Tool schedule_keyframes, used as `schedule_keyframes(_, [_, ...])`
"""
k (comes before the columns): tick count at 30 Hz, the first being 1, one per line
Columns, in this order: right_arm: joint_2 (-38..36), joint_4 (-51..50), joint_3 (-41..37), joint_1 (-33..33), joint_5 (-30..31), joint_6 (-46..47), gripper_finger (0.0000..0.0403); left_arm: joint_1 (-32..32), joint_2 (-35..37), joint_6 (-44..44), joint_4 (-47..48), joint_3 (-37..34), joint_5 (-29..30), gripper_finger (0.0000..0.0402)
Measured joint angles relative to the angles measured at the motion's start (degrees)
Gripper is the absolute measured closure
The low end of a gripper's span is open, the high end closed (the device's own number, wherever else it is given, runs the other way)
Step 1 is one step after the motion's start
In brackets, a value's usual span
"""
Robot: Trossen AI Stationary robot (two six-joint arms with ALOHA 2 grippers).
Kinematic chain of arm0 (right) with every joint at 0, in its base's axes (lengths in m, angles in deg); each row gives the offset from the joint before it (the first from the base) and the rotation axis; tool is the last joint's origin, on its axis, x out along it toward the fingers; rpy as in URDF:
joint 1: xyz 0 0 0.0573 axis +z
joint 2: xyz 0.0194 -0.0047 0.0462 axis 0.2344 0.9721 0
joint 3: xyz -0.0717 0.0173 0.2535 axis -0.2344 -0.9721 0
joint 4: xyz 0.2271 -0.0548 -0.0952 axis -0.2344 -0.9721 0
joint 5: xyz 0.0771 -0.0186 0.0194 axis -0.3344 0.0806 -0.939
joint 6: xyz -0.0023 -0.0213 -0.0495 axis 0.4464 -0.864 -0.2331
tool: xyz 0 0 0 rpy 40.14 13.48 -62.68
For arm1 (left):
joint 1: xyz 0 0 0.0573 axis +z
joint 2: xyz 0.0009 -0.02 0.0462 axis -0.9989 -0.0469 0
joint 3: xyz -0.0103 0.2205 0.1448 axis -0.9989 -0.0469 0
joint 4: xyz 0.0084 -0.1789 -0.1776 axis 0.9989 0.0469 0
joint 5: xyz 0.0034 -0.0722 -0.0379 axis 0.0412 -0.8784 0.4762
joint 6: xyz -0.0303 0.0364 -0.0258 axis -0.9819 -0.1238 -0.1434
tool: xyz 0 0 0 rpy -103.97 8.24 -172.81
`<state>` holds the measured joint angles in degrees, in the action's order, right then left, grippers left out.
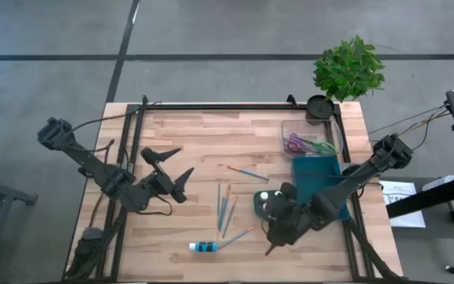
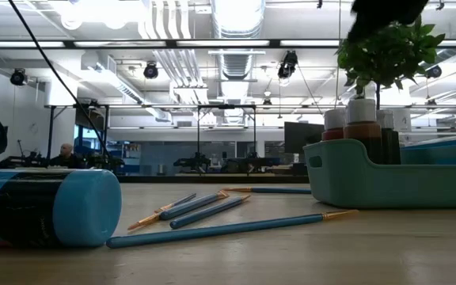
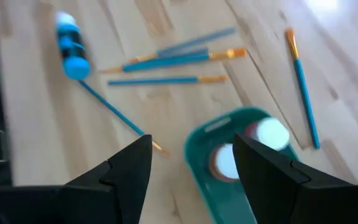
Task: Pick & Place Paint Supplies
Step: Put the blue paint bottle into the green bin
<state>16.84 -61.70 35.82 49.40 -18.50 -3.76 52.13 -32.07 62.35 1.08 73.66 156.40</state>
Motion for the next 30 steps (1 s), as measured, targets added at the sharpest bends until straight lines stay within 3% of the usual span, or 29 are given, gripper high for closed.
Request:
schedule_keyframes(8, [-0.2,0.0,6.1,5.7,8.1,-5.4,0.0181,0.0,0.0,-13.8,13.1,0.1,-18.4,0.0047])
schedule_keyframes(15, [-0.2,-0.6,7.7,7.8,10.8,-6.7,0.0181,-0.4,-0.4,-28.0,20.4,0.0,-49.9,0.0106])
schedule_keyframes(17, [-0.2,-0.6,7.4,7.7,10.8,-6.7,0.0181,-1.6,-1.6,-30.3,18.9,0.0,-55.2,0.0122])
schedule_keyframes(22, [-0.1,-0.6,6.9,7.7,10.8,-6.7,0.0181,-5.8,-8.1,-35.4,17.8,0.0,-58.9,0.0146])
schedule_keyframes(30, [-0.1,-0.5,7.8,7.8,10.4,-6.7,0.0181,-7.7,-22.2,-45.1,16.0,0.2,-58.9,0.0149])
